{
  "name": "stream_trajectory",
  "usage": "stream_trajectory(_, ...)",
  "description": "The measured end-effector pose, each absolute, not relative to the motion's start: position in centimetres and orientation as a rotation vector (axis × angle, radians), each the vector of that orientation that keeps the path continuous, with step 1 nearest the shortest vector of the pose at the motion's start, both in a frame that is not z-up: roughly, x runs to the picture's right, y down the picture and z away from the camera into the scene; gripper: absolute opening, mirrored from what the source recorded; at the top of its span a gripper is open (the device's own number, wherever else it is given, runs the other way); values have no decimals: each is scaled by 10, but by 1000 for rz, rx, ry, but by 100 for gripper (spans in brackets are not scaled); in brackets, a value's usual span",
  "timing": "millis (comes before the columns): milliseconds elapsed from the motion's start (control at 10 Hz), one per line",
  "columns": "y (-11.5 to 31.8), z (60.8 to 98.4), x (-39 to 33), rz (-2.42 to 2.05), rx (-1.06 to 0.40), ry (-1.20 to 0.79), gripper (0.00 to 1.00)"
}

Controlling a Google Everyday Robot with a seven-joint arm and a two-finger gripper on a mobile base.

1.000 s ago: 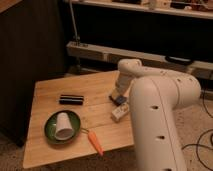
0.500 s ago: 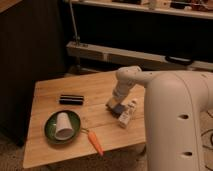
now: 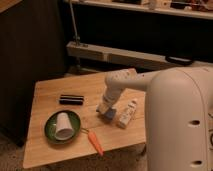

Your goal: Wipe the white sponge on the table

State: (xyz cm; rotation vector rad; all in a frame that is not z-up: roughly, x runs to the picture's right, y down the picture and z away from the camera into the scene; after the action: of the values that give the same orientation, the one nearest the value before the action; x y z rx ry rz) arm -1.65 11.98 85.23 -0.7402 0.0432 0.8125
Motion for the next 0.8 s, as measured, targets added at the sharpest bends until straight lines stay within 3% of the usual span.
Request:
stream_trajectory(300, 117, 865, -41, 798, -742, 37, 47)
stream_trajectory(800, 75, 914, -80, 811, -726, 54, 47)
